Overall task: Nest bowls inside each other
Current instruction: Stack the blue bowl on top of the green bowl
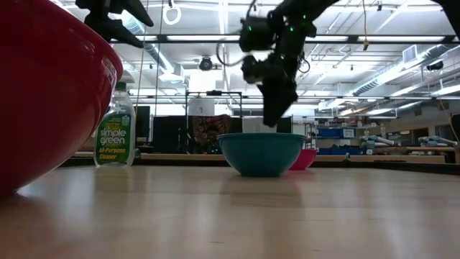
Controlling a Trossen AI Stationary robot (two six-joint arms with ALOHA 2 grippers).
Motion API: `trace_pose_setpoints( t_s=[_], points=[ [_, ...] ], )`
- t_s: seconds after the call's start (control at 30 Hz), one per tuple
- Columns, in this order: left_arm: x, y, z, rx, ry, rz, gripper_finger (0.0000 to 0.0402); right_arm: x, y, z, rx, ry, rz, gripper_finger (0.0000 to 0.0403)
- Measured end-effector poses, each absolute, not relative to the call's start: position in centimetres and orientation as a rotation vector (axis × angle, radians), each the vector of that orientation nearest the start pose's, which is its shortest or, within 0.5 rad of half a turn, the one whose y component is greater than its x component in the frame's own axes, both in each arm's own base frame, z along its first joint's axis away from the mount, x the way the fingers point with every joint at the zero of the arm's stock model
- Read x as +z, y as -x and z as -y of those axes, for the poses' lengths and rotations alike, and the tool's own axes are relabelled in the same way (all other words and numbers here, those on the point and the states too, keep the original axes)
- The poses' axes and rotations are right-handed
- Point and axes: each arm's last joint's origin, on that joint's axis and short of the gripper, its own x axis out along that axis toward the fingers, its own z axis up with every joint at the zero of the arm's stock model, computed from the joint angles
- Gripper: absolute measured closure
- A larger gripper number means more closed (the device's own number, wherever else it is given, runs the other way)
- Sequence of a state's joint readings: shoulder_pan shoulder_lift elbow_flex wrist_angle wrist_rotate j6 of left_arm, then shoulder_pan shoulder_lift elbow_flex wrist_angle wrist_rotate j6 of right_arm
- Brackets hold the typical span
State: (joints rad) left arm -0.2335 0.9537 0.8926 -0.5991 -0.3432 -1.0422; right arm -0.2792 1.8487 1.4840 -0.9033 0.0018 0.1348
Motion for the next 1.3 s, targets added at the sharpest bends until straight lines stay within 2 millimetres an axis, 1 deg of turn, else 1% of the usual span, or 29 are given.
trace_pose_setpoints(
  t_s=[0.1,0.17,0.23,0.3,0.43,0.5,0.57,0.7,0.83,0.87,1.0,1.1,1.2,1.3],
  points=[
    [30.5,-18.9,3.8,0.397,0.857,-0.522,0.0182,22.4,-35.1,11.8,-0.299,-0.354,-1.276,0.0192],
    [30.3,-18.9,4.2,0.386,0.857,-0.551,0.0160,21.5,-34.8,12.2,-0.272,-0.388,-1.301,0.0192],
    [30.2,-19.1,4.5,0.367,0.859,-0.560,0.0141,20.8,-34.7,12.1,-0.231,-0.412,-1.306,0.0193],
    [29.9,-19.2,4.8,0.364,0.860,-0.579,0.0126,19.8,-34.7,11.6,-0.205,-0.423,-1.335,0.0195],
    [29.7,-19.6,5.3,0.360,0.867,-0.590,0.0119,18.6,-34.8,10.5,-0.207,-0.409,-1.380,0.0206],
    [29.3,-19.7,5.4,0.365,0.857,-0.611,0.0118,18.1,-34.9,10.0,-0.227,-0.406,-1.388,0.0220],
    [29.2,-20.0,5.5,0.368,0.857,-0.612,0.0118,17.7,-35.0,9.6,-0.244,-0.423,-1.377,0.0242],
    [28.6,-20.7,5.6,0.380,0.847,-0.631,0.0118,17.4,-35.1,8.8,-0.298,-0.495,-1.373,0.0307],
    [28.3,-21.5,5.9,0.373,0.851,-0.623,0.0118,17.7,-35.5,8.0,-0.308,-0.583,-1.344,0.0377],
    [28.2,-21.7,5.9,0.374,0.850,-0.624,0.0118,17.8,-35.6,7.8,-0.299,-0.601,-1.336,0.0385],
    [27.6,-22.3,5.8,0.400,0.844,-0.639,0.0118,18.3,-36.1,6.8,-0.316,-0.677,-1.336,0.0378],
    [27.4,-22.6,5.2,0.437,0.871,-0.631,0.0118,19.7,-37.2,5.9,-0.333,-0.686,-1.287,0.0372],
    [27.1,-23.1,4.5,0.475,0.882,-0.623,0.0118,21.3,-38.2,4.8,-0.351,-0.694,-1.233,0.0383],
    [26.5,-23.7,3.8,0.520,0.888,-0.629,0.0118,23.0,-39.1,4.0,-0.358,-0.698,-1.171,0.0385]
  ],
)
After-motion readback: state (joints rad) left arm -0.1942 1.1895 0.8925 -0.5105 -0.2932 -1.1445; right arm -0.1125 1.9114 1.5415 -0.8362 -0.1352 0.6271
